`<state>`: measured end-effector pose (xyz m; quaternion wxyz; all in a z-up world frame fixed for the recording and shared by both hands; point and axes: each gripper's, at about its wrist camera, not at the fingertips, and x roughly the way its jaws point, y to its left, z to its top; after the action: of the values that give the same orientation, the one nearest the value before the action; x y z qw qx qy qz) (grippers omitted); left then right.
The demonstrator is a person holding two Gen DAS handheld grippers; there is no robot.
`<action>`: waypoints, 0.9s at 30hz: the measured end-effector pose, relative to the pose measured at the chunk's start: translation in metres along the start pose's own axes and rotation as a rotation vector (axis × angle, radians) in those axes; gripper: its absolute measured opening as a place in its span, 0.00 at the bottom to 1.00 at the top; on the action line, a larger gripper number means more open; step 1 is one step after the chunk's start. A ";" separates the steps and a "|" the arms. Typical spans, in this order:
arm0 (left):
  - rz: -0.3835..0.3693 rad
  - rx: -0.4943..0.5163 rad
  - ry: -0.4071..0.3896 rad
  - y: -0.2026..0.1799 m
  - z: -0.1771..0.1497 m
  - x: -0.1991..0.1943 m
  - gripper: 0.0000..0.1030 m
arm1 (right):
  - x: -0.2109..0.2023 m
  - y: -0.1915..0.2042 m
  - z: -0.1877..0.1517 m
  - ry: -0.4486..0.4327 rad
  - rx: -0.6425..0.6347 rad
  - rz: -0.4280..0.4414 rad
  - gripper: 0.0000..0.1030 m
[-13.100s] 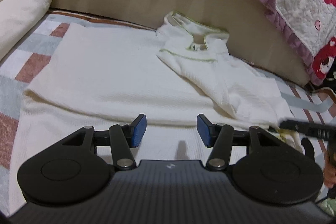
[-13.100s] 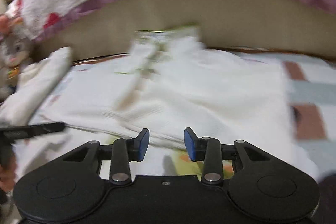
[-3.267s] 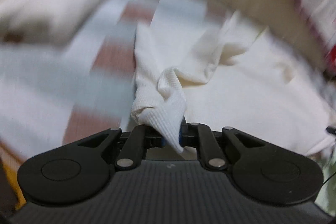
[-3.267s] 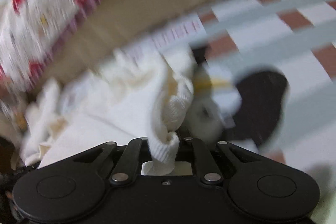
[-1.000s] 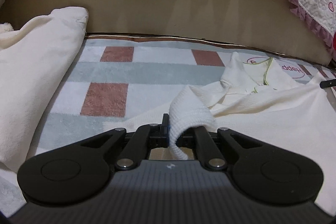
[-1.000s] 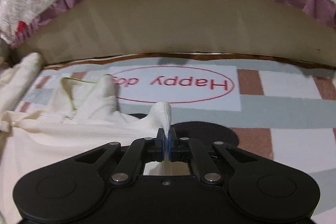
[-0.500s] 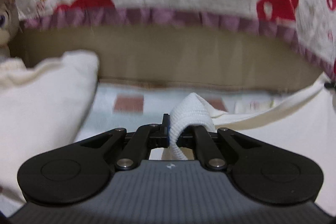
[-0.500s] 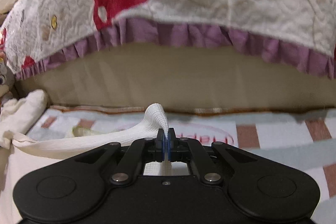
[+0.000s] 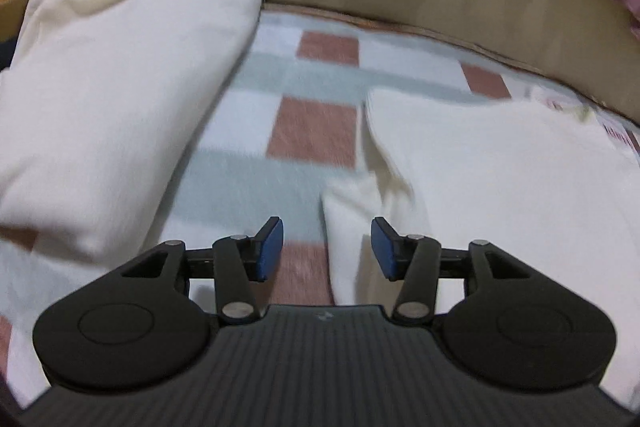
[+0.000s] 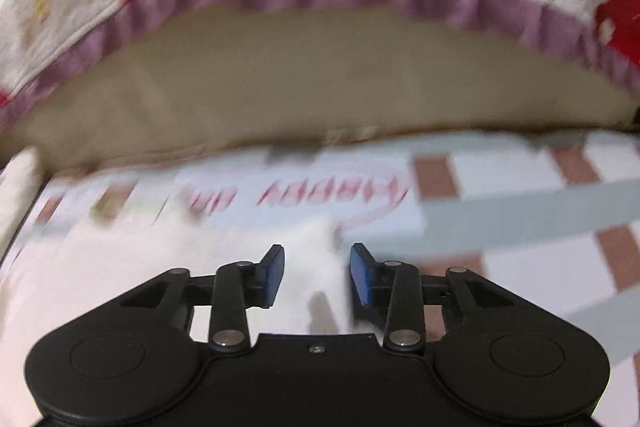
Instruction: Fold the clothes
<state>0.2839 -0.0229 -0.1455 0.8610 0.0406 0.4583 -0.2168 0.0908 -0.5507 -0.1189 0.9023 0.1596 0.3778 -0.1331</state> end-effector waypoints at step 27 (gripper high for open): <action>-0.035 -0.066 0.070 -0.020 -0.096 -0.068 0.03 | -0.124 -0.014 -0.141 -0.087 0.015 0.029 0.07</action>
<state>0.1684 0.0075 -0.1438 0.8415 0.0118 0.4954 -0.2150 -0.0882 -0.4945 -0.1254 0.9184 0.1661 0.3350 -0.1295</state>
